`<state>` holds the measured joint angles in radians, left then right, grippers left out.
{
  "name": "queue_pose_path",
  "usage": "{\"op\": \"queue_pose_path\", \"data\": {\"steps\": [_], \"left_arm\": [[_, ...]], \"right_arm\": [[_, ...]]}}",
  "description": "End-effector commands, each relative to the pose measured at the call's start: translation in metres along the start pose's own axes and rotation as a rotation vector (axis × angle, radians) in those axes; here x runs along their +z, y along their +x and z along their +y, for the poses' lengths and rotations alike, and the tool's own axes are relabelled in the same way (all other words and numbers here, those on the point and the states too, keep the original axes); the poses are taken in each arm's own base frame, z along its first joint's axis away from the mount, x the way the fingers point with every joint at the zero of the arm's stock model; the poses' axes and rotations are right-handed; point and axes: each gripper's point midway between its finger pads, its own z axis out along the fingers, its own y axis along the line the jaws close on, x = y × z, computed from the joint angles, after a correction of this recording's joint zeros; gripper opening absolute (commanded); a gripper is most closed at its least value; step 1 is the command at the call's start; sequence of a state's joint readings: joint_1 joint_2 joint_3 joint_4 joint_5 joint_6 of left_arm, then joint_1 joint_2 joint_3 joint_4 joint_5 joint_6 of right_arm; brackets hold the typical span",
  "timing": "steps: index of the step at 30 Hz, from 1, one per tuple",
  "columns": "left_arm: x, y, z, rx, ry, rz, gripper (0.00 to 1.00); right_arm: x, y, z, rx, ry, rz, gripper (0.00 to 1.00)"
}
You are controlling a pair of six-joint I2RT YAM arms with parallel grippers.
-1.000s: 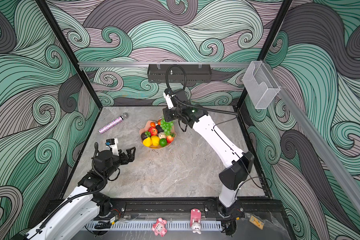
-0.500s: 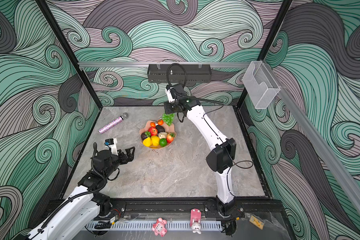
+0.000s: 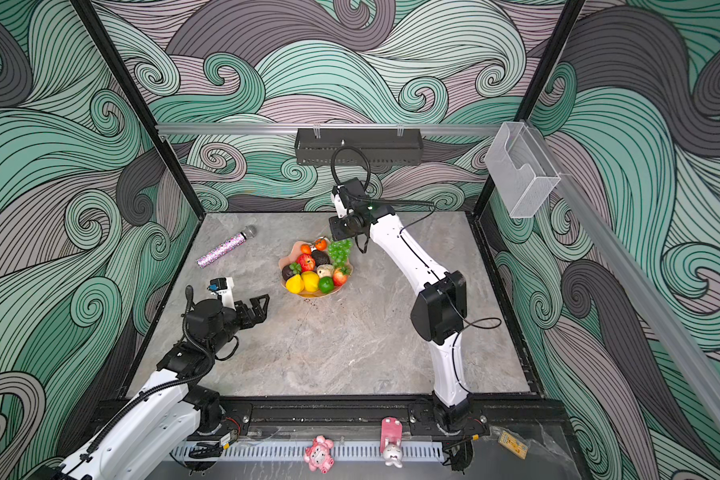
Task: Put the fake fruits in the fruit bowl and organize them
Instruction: 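Lower the grapes onto the bowl's far side and open the right gripper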
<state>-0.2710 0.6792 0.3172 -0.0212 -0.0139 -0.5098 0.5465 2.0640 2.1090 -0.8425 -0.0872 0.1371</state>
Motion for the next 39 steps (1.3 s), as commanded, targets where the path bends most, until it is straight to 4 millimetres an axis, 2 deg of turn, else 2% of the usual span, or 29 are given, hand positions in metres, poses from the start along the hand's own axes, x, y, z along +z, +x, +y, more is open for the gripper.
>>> {"op": "queue_pose_path", "data": {"steps": [1,12,19,23,39], "left_arm": [[0.0,-0.008,-0.004,-0.021,0.022,-0.025,0.99],[0.0,-0.007,-0.001,-0.033,0.022,-0.022,0.99],[0.0,-0.009,-0.001,-0.042,0.024,-0.024,0.99],[0.0,-0.008,0.0,-0.046,0.023,-0.021,0.99],[0.0,-0.008,0.001,-0.055,0.025,-0.022,0.99]], "right_arm": [[-0.015,-0.007,0.003,-0.017,-0.006,-0.034,0.02],[0.014,-0.002,-0.002,-0.017,0.007,0.004,0.01],[0.035,-0.005,0.011,-0.019,-0.068,0.02,0.02],[0.046,-0.003,0.01,-0.013,-0.071,0.03,0.02],[0.071,0.005,0.019,0.006,-0.109,0.067,0.01]]}}
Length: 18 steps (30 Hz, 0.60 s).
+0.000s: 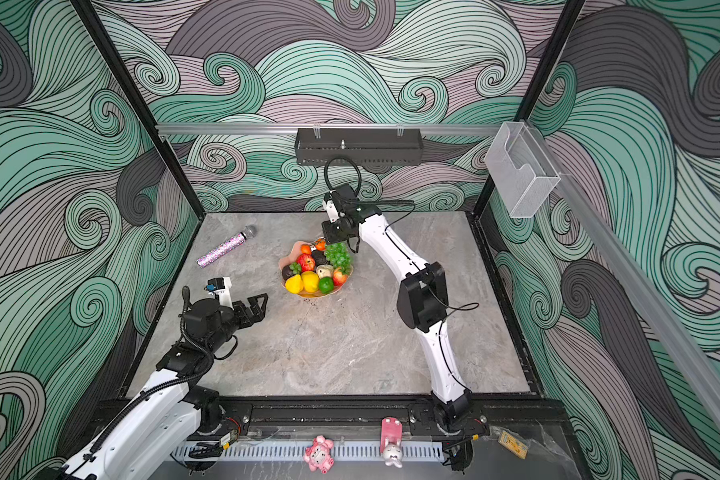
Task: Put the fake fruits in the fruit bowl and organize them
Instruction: 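Lower the grapes onto the bowl's far side and open the right gripper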
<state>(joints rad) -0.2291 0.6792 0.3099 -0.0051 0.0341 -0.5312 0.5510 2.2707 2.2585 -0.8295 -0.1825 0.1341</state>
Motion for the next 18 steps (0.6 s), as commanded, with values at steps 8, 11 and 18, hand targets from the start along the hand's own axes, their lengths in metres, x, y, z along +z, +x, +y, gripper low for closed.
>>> {"op": "queue_pose_path", "data": {"steps": [8,11,18], "left_arm": [[0.0,-0.006,-0.002,-0.016,0.014,-0.02,0.99],[0.0,-0.006,-0.002,-0.016,0.015,-0.019,0.99],[0.0,-0.006,-0.002,-0.017,0.017,-0.019,0.99]], "right_arm": [[0.022,0.003,0.001,0.018,-0.003,0.023,0.02],[0.024,0.004,0.001,0.019,-0.001,0.025,0.03],[0.023,0.003,-0.001,0.02,0.012,0.02,0.16]]}}
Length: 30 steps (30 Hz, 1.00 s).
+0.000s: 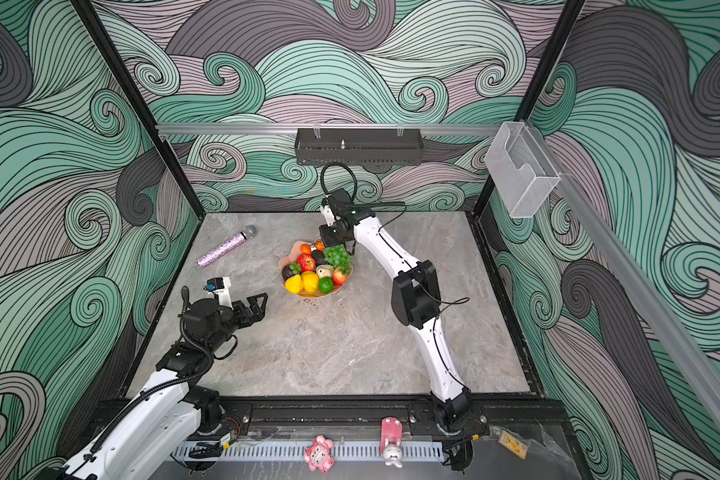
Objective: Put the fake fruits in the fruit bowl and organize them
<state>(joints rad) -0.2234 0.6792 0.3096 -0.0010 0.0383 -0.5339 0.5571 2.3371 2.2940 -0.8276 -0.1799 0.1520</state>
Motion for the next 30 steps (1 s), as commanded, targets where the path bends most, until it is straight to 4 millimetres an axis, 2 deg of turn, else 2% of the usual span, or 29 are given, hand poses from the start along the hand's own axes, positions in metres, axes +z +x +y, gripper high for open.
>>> {"op": "queue_pose_path", "data": {"steps": [1,9,15,18,21,24,28,30], "left_arm": [[0.0,-0.005,-0.003,-0.012,0.016,-0.015,0.99],[0.0,-0.005,-0.002,-0.013,0.017,-0.012,0.99],[0.001,-0.005,-0.003,-0.013,0.017,-0.012,0.99],[0.001,-0.005,-0.003,-0.013,0.018,-0.006,0.99],[0.002,-0.005,-0.003,-0.013,0.018,0.0,0.99],[0.001,-0.007,-0.003,-0.014,0.017,-0.003,0.99],[-0.001,-0.012,0.009,-0.045,-0.082,0.002,0.99],[-0.007,-0.016,0.015,-0.063,-0.14,0.011,0.99]], "right_arm": [[-0.002,-0.004,0.002,0.001,0.005,-0.009,0.17],[-0.01,-0.005,0.015,-0.058,0.019,-0.018,0.29],[-0.038,-0.009,0.02,-0.073,0.032,-0.04,0.34],[-0.072,-0.009,0.028,-0.083,0.021,-0.068,0.35],[-0.116,0.0,0.036,-0.113,0.026,-0.116,0.39],[-0.159,0.013,0.032,-0.122,0.056,-0.204,0.45],[-0.196,0.046,0.017,-0.115,0.092,-0.281,0.48],[-0.21,0.063,0.007,-0.096,0.121,-0.339,0.54]]}}
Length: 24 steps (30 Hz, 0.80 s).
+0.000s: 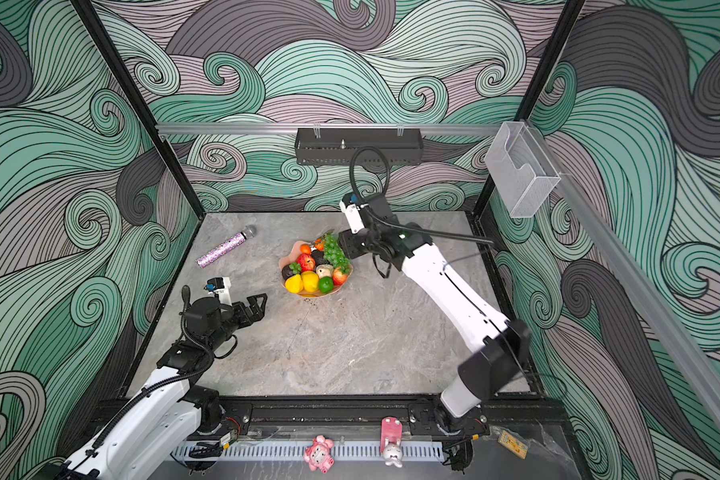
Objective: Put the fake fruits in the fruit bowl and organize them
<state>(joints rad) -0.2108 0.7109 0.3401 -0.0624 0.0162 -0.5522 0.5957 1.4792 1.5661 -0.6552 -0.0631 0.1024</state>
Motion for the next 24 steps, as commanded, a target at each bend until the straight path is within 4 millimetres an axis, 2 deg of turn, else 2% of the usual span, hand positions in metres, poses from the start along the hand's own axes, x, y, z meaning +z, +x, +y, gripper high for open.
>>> {"op": "queue_pose_path", "data": {"steps": [1,3,5,6,7,10,14,17,19,21,24], "left_arm": [[-0.011,-0.023,0.007,-0.05,-0.096,-0.042,0.99],[-0.015,-0.031,0.013,-0.074,-0.131,-0.087,0.99],[-0.021,-0.039,0.022,-0.103,-0.178,-0.143,0.99],[-0.024,-0.042,0.028,-0.116,-0.209,-0.17,0.99],[-0.028,-0.046,0.037,-0.148,-0.258,-0.203,0.99],[-0.039,-0.059,0.063,-0.245,-0.386,-0.338,0.99],[-0.049,-0.079,0.085,-0.221,-0.522,-0.499,0.99],[-0.056,-0.091,0.101,-0.092,-0.698,-0.548,0.99],[-0.062,-0.096,0.113,-0.012,-0.853,-0.534,0.99],[-0.067,-0.097,0.124,0.027,-0.978,-0.554,0.99],[-0.045,-0.093,0.127,0.156,-1.007,-0.49,0.99]], "right_arm": [[-0.007,0.026,-0.025,0.017,0.091,-0.06,0.58],[-0.02,0.042,-0.038,0.029,0.147,-0.116,0.65],[-0.031,0.059,-0.064,0.062,0.273,-0.177,0.75],[-0.035,0.072,-0.081,0.092,0.359,-0.189,0.84],[-0.044,0.085,-0.102,0.13,0.477,-0.218,0.99],[-0.073,0.121,-0.151,0.254,0.752,-0.348,0.99],[-0.087,0.153,-0.177,0.231,0.861,-0.461,0.99],[-0.091,0.172,-0.195,0.239,0.95,-0.409,0.99],[-0.097,0.189,-0.213,0.267,1.076,-0.368,0.99],[-0.093,0.199,-0.223,0.268,1.119,-0.327,0.99],[-0.076,0.217,-0.236,0.27,1.148,-0.276,0.99]]}}
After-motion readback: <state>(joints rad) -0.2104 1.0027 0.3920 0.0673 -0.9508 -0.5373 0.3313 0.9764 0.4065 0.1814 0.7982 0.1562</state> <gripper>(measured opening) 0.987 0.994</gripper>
